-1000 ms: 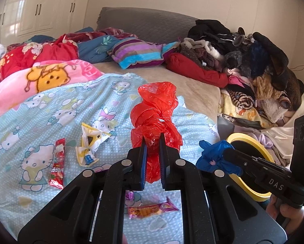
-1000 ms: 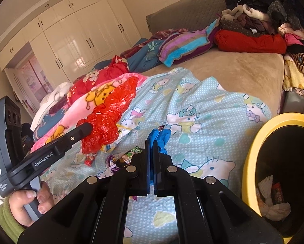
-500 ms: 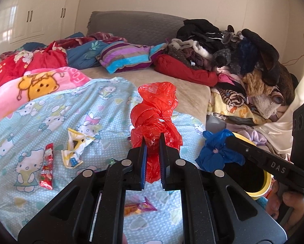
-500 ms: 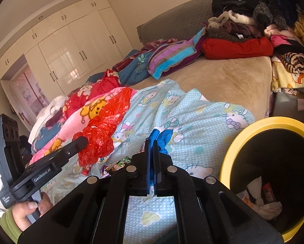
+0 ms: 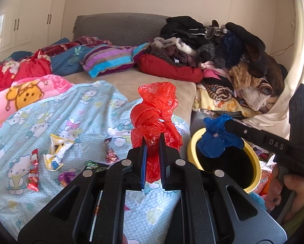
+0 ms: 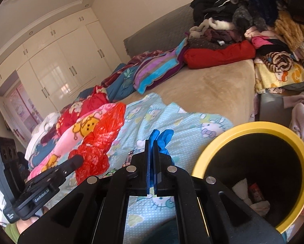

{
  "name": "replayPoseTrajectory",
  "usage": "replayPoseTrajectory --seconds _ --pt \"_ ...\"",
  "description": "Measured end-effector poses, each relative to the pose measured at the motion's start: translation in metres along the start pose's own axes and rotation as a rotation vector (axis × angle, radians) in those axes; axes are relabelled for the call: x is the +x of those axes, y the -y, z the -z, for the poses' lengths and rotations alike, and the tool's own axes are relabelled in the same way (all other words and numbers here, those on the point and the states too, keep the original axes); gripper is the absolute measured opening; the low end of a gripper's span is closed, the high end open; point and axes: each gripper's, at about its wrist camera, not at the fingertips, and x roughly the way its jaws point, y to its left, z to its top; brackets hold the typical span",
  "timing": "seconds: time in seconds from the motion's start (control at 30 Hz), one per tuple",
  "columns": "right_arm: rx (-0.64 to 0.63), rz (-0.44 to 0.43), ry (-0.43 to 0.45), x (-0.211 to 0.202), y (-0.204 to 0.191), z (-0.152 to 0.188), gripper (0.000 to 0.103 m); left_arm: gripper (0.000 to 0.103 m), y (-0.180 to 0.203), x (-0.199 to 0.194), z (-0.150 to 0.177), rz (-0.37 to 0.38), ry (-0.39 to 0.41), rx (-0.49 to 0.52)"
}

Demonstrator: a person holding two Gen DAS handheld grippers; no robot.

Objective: Collect trash
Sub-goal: 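Carry the red and blue wrappers over the yellow bin with both tools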

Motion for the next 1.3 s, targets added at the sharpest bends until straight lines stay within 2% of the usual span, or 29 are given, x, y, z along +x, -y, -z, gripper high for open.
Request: replayPoseTrajectory --seconds 0.67,1.3 --pt "0.082 0.090 0.066 -0.042 0.068 -0.018 0.002 0.006 0.065 0.020 0.006 0.078 -0.033 0.102" --pt "0.106 0.201 0.043 -0.043 0.115 -0.015 0.002 0.006 0.105 0.043 0.023 0.138 -0.091 0.184"
